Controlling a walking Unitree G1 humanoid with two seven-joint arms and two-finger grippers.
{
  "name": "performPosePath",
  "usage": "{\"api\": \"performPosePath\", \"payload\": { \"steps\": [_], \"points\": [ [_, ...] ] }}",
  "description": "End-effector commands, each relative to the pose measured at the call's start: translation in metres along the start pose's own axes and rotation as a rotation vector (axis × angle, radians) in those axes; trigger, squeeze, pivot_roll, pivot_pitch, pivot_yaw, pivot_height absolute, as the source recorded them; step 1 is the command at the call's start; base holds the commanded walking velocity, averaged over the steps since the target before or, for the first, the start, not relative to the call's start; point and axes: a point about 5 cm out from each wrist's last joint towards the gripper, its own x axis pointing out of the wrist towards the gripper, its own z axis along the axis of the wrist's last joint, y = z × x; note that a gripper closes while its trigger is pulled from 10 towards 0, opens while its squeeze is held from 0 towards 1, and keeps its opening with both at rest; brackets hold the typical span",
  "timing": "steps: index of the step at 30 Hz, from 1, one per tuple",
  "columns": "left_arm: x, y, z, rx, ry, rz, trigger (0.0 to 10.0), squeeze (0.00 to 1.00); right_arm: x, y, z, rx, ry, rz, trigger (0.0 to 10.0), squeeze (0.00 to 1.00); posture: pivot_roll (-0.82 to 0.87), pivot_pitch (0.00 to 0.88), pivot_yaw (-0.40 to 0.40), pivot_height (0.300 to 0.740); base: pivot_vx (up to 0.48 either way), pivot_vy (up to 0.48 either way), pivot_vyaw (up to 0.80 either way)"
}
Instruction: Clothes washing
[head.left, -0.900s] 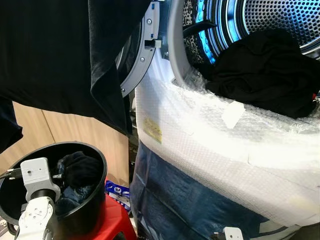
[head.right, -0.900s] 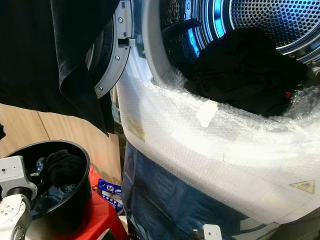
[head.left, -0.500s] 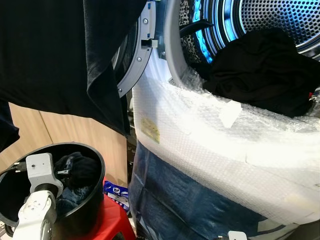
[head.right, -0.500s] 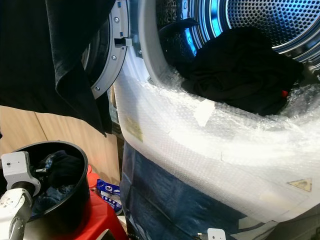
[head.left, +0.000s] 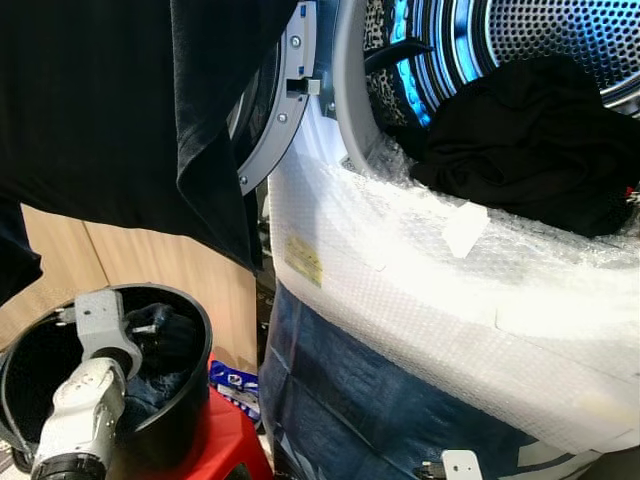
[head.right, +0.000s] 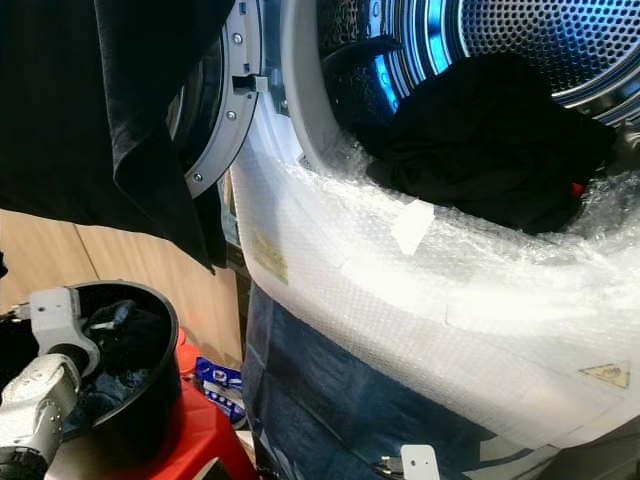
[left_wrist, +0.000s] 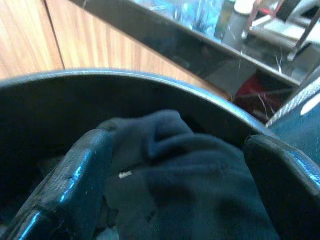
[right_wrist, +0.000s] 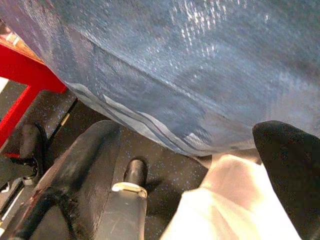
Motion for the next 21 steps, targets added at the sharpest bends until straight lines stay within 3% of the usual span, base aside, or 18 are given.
{"api": "performPosePath", "payload": {
  "steps": [1, 11, 16, 21],
  "points": [
    [0.003, -0.005, -0.004, 0.006, 0.026, -0.015, 10.0, 1.00, -0.001, -0.002, -0.006, -0.008, 0.016, -0.004, 10.0, 0.00, 0.02, 0.000, -0.062, 0.740, 0.000, 0.000, 0.00],
    [0.003, -0.013, -0.017, 0.016, 0.076, -0.071, 10.0, 1.00, -0.001, -0.001, -0.007, -0.037, 0.013, -0.002, 10.0, 0.00, 0.01, 0.000, -0.062, 0.740, 0.000, 0.000, 0.00],
    [0.003, -0.020, -0.025, 0.048, 0.126, -0.114, 10.0, 1.00, -0.001, 0.000, -0.006, -0.104, 0.009, 0.006, 10.0, 0.00, 0.01, 0.000, -0.064, 0.740, 0.000, 0.000, 0.00],
    [0.004, -0.021, -0.025, 0.063, 0.131, -0.085, 10.0, 1.00, -0.001, 0.002, -0.006, -0.100, 0.009, 0.009, 10.0, 0.00, 0.01, 0.000, -0.065, 0.740, 0.000, 0.000, 0.00]
  ]
}}
